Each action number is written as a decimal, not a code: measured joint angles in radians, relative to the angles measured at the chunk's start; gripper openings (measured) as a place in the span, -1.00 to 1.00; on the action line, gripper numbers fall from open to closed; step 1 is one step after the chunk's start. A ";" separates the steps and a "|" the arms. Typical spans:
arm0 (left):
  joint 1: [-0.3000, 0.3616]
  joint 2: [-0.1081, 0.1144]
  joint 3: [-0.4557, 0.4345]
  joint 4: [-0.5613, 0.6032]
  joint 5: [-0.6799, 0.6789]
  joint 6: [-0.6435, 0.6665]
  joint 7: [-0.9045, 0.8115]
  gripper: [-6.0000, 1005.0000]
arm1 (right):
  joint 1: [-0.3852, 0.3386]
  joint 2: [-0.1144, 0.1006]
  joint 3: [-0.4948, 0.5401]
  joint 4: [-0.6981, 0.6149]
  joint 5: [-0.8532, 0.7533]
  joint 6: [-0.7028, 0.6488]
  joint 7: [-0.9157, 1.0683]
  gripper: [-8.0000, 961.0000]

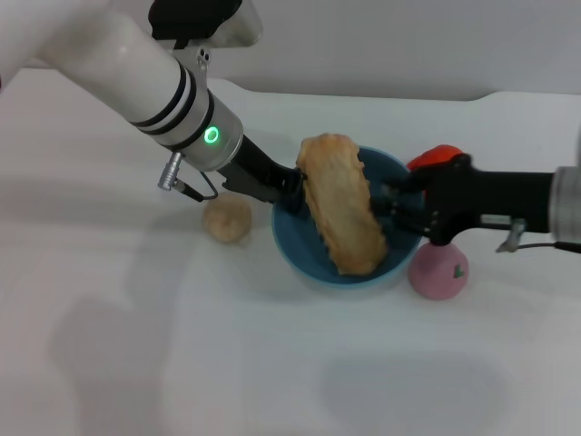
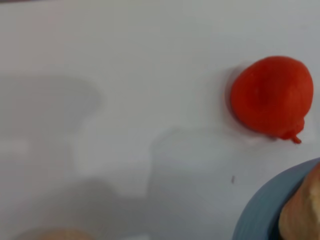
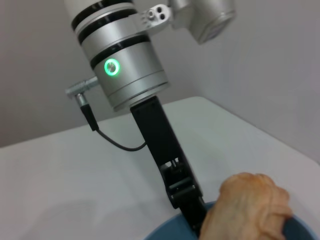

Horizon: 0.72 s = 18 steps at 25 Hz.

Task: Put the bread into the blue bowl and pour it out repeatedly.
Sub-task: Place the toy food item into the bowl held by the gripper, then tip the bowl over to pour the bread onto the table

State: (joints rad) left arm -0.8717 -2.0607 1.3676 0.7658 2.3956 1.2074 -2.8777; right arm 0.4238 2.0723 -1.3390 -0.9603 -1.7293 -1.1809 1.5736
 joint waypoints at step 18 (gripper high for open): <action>-0.007 -0.002 0.027 0.011 0.005 -0.351 0.010 -0.95 | -0.124 -0.005 0.529 0.085 0.093 -0.128 0.000 -0.12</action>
State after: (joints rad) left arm -0.8788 -2.0629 1.3946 0.7765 2.4006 0.8566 -2.8682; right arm 0.2998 2.0673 -0.8095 -0.8758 -1.6361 -1.3086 1.5740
